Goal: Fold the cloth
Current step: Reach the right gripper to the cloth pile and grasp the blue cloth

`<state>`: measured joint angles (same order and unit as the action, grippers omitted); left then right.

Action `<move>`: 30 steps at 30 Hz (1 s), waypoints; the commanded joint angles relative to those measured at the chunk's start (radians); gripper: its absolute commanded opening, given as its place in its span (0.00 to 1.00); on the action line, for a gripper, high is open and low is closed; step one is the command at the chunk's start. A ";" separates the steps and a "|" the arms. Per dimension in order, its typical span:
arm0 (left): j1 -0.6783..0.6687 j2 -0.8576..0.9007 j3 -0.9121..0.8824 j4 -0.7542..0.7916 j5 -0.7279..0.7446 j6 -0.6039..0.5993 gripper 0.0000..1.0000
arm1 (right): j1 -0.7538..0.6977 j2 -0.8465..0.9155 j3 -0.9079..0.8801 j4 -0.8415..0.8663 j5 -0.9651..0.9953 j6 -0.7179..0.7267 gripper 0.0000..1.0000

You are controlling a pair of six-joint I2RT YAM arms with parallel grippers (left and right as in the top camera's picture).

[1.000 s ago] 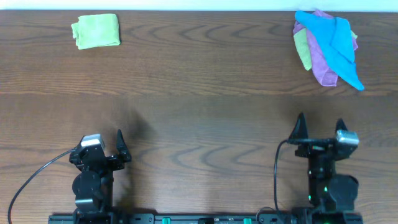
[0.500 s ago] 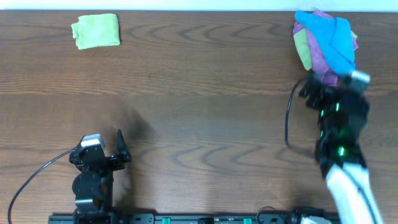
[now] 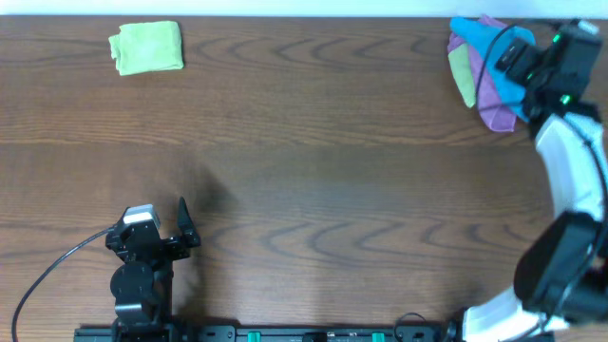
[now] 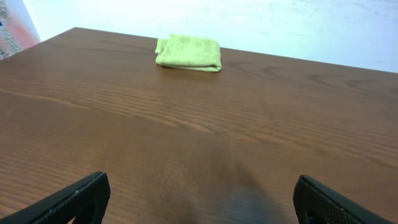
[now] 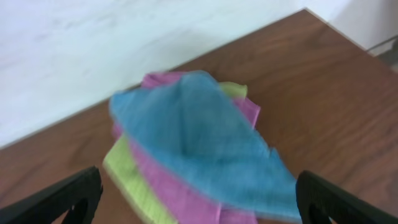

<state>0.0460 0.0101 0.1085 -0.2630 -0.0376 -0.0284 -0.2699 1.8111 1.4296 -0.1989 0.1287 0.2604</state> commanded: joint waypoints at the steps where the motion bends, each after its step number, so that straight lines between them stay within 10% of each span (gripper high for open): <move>1: 0.007 -0.006 -0.026 -0.008 -0.014 0.006 0.96 | -0.040 0.121 0.109 -0.013 -0.036 -0.007 0.99; 30: 0.007 -0.006 -0.026 -0.008 -0.014 0.006 0.95 | -0.060 0.385 0.228 0.041 0.007 0.003 0.88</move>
<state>0.0460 0.0101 0.1085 -0.2630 -0.0376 -0.0284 -0.3351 2.1567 1.6039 -0.1608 0.1078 0.2771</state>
